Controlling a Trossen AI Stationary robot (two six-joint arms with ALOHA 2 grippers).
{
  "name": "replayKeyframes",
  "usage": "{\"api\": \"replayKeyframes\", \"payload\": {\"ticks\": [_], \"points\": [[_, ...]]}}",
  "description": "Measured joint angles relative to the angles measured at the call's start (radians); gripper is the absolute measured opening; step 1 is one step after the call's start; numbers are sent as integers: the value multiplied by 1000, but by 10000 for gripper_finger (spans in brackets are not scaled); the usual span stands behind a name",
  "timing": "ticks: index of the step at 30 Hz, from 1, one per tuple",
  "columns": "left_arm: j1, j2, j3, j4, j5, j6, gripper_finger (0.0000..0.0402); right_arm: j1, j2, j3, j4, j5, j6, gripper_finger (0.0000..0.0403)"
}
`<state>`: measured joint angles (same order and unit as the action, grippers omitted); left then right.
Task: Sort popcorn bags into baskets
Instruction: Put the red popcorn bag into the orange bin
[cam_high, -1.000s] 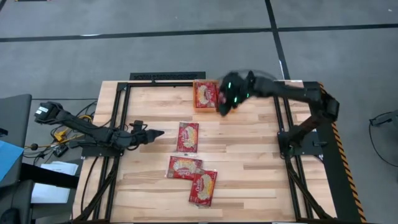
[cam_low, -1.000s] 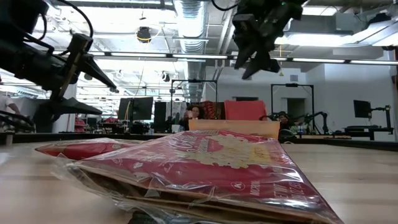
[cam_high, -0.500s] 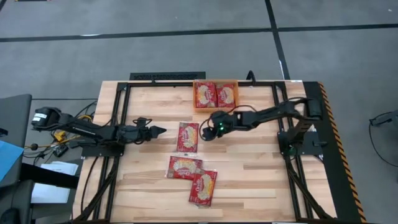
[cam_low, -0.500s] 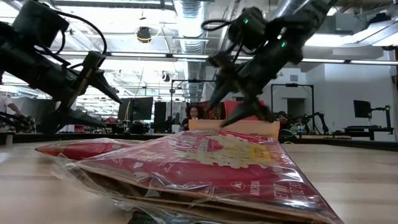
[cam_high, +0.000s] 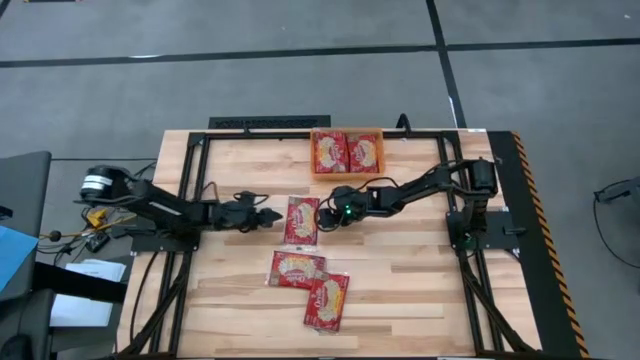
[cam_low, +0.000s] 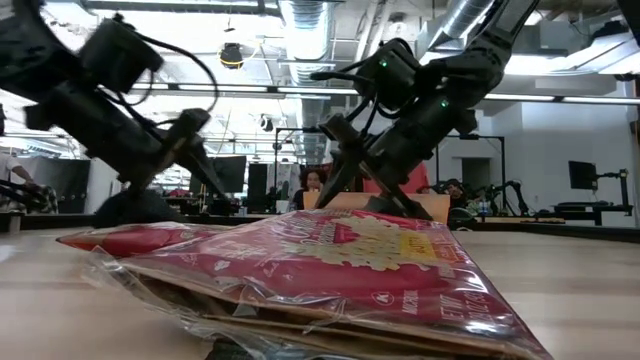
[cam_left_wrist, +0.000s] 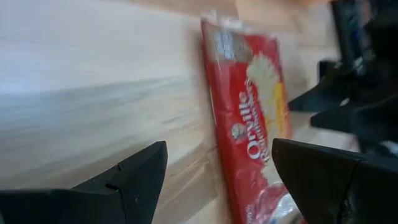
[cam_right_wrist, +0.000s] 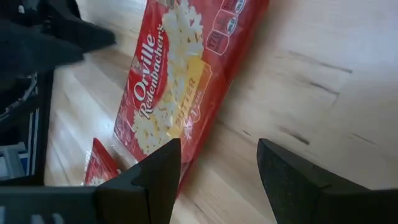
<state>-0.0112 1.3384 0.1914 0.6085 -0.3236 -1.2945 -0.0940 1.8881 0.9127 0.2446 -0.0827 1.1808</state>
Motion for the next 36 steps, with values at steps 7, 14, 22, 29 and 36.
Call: {"api": "replayKeyframes", "payload": {"ticks": [7, 14, 22, 29, 36], "points": [[5, 218, 90, 142, 59, 71, 279, 0, 0, 0, 5, 6, -3, 234], [23, 265, 144, 153, 121, 91, 279, 0, 0, 0, 52, 39, -27, 234], [31, 267, 175, 115, 144, 104, 279, 9, 83, 10, 135, 64, 10, 234], [31, 271, 186, 108, 143, 110, 279, 9, 113, 52, 158, 53, -12, 234], [31, 290, 216, 91, 153, 128, 279, 9, 115, 71, 102, 55, -53, 196]]}}
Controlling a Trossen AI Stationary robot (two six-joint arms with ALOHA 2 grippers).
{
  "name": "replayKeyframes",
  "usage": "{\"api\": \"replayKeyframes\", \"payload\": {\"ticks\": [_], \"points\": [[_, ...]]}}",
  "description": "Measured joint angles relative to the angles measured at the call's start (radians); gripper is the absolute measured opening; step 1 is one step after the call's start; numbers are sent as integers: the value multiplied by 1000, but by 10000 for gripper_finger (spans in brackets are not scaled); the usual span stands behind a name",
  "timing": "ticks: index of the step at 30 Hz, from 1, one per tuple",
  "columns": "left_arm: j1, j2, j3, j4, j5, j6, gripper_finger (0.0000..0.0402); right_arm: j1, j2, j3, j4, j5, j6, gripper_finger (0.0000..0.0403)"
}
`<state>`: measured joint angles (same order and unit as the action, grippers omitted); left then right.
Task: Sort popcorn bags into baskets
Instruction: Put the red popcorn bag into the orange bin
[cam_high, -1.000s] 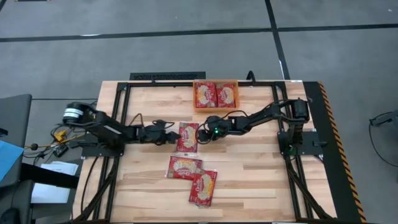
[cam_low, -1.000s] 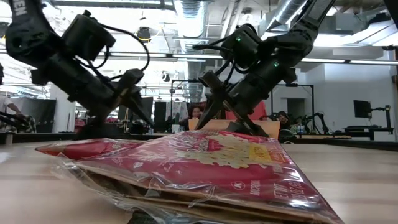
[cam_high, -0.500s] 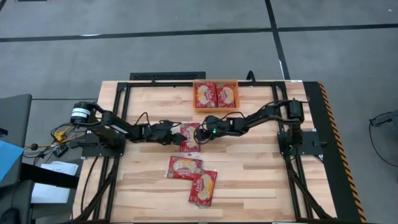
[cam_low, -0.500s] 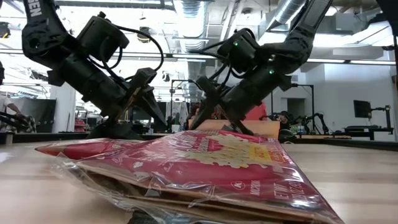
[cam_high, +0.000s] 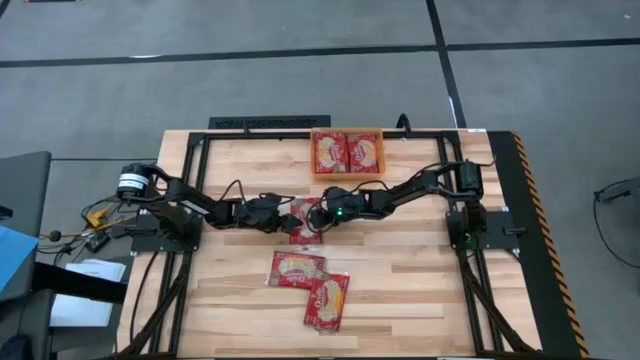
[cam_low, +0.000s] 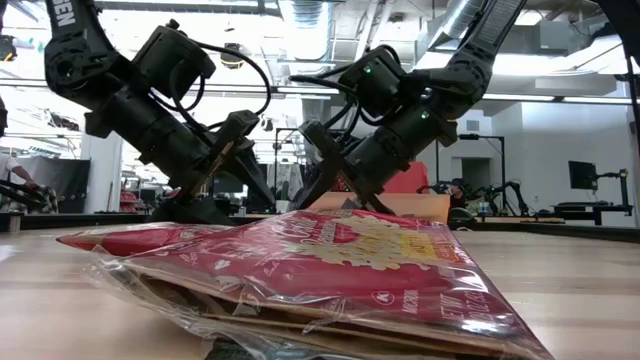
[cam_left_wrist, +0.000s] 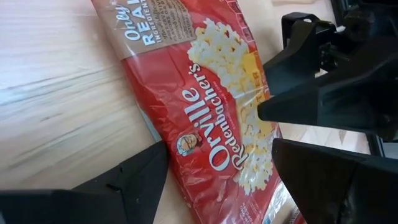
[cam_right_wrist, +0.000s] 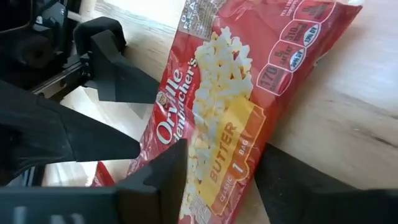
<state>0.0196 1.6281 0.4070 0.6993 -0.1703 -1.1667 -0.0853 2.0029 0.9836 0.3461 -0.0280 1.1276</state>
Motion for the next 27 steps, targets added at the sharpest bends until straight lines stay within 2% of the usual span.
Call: {"api": "replayKeyframes", "payload": {"ticks": [3, 8, 10, 16, 22, 27], "points": [[-2, 14, 9, 4, 2, 4, 279, 0, 0, 0, -19, 1, -15, 146], [-2, 14, 10, 1, 7, 12, 279, 0, 0, 0, -25, 0, -38, 42], [-2, 14, 10, 1, 9, 10, 279, 0, 0, 0, -23, -6, -49, 16], [0, 1, 10, -3, 78, 19, 279, -3, -26, -3, -59, -31, -55, 26], [14, -72, 13, 10, 192, 38, 279, -44, -137, -5, -169, -60, -133, 12], [17, -130, 12, 9, 183, 43, 279, -102, -256, -4, -287, -83, -213, 22]]}}
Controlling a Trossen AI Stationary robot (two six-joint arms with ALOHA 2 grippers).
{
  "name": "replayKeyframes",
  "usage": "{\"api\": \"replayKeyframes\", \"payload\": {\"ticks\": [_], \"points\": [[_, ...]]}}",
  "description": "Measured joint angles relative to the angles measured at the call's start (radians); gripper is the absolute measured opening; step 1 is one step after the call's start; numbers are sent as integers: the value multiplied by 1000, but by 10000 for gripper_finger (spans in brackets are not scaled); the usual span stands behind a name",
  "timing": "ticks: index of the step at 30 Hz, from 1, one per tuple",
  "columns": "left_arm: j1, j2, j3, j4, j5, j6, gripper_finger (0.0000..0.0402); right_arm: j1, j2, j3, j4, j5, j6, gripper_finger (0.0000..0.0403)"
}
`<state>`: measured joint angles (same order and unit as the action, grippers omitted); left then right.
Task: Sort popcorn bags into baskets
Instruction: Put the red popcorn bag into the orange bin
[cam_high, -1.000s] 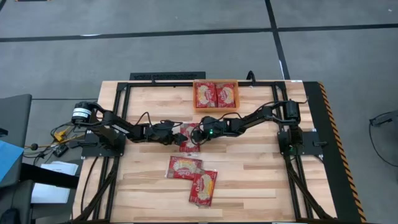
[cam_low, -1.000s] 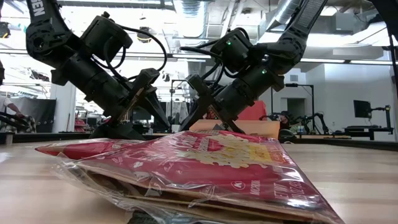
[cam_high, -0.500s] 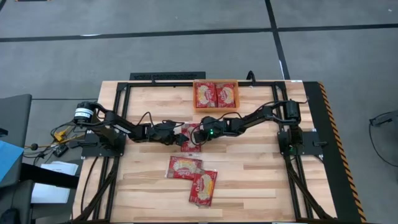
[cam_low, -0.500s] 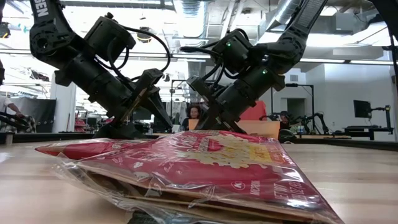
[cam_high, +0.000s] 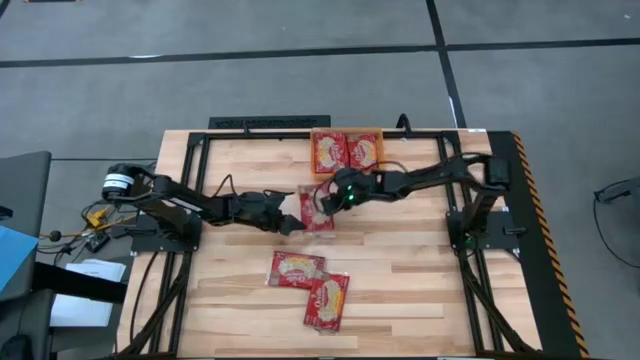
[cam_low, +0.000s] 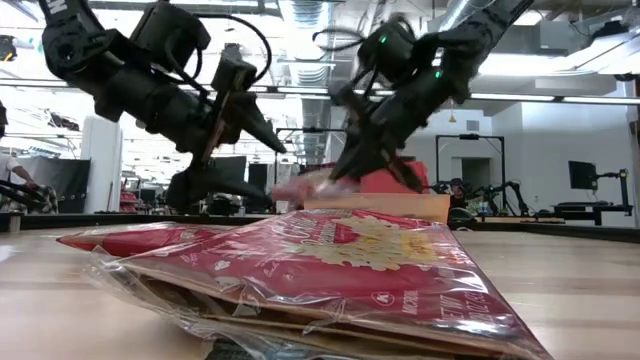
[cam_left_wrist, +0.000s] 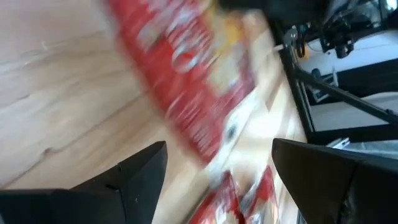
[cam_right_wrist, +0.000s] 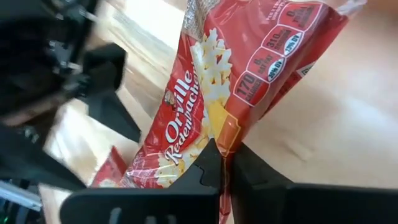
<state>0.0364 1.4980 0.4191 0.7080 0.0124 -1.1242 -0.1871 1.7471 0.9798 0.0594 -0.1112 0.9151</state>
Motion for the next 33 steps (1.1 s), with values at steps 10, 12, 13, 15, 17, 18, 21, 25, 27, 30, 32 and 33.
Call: {"api": "replayKeyframes", "payload": {"ticks": [10, 12, 13, 15, 17, 18, 21, 25, 27, 30, 32, 33], "points": [[0, -40, -2, 1, -42, -5, 279, -245, -314, 2, -292, -27, -242, 28], [0, -40, -2, -1, -46, -13, 279, -319, -370, 2, -348, -44, -303, 31], [0, -40, -2, -1, -48, -15, 279, -358, -393, 2, -361, -52, -329, 31], [0, -40, -1, -1, -52, -17, 279, -438, -429, 2, -398, -76, -385, 26], [0, -41, -2, -2, -54, -21, 279, -514, -445, 2, -408, -115, -430, 20], [0, -41, -2, -2, -59, -24, 279, -549, -446, 2, -409, -136, -455, 18], [0, -41, -2, -7, -82, -33, 279, -632, -422, 3, -406, -199, -514, 19], [0, -41, -2, -21, -106, -41, 279, -688, -343, 3, -395, -266, -571, 37], [0, -41, -2, -25, -116, -40, 279, -702, -300, 3, -394, -283, -588, 41], [0, -41, -2, -25, -133, -41, 279, -716, -240, 3, -363, -294, -610, 39], [0, -41, -2, -26, -142, -41, 279, -725, -204, 3, -334, -307, -610, 35], [0, -41, -2, -30, -147, -42, 279, -728, -187, 3, -315, -312, -607, 33]]}}
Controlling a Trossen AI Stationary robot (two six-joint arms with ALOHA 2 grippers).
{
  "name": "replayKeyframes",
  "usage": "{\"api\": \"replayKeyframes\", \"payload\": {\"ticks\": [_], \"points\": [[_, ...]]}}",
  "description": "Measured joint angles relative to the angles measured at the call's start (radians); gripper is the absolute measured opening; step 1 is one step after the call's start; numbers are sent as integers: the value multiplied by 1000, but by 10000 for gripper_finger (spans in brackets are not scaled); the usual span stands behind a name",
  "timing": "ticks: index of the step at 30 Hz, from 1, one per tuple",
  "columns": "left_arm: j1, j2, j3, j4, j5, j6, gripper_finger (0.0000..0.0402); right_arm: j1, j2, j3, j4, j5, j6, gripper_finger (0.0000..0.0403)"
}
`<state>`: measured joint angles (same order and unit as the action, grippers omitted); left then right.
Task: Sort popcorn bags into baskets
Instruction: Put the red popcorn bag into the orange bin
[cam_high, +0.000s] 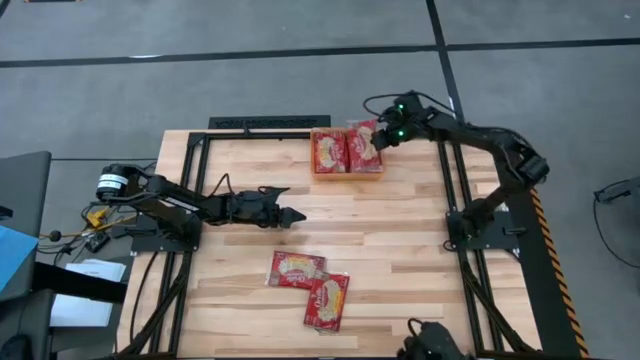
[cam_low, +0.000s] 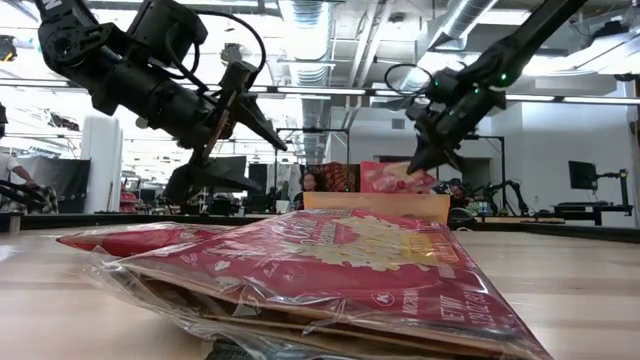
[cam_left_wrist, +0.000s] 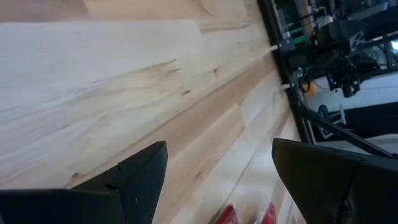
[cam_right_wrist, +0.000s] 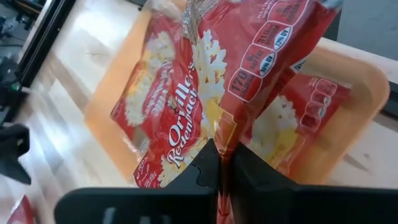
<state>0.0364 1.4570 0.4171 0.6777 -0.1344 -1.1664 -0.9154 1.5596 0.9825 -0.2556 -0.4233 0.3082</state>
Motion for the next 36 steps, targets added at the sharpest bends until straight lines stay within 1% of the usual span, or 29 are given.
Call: {"api": "replayKeyframes", "payload": {"ticks": [5, 14, 19, 22, 24, 26, 28, 31, 32, 33, 34, 36], "points": [[0, 0, 0, -14, -6, -5, 279, -4, 54, 0, 23, -2, 11, 33], [0, 0, 0, -16, -11, -5, 279, -4, 116, 0, 18, 2, 8, 69], [0, 0, 0, -16, -9, -5, 279, -9, 108, 0, 7, 18, 4, 118], [0, 0, 0, -17, -3, 10, 279, -28, 74, 0, 11, 32, 4, 158], [4, 0, 0, -17, 20, 30, 279, -48, 47, 0, -2, 51, 6, 181], [15, 0, 0, -16, 82, 55, 279, -67, 6, 0, -24, 78, 13, 200], [26, 0, 0, -10, 181, 90, 279, -83, -34, 1, -46, 88, 12, 212], [24, 0, 6, 8, 414, 153, 279, -94, -101, 1, -100, 90, 4, 218], [10, 0, 13, 3, 493, 164, 279, -91, -127, 1, -119, 90, -5, 217], [-9, -1, 22, -13, 551, 170, 279, -85, -150, 1, -143, 90, -19, 216], [-36, -1, 33, -41, 581, 175, 279, -77, -170, 1, -164, 90, -27, 213], [-100, -1, 58, -125, 589, 186, 279, -56, -205, 1, -207, 90, -42, 207]]}}
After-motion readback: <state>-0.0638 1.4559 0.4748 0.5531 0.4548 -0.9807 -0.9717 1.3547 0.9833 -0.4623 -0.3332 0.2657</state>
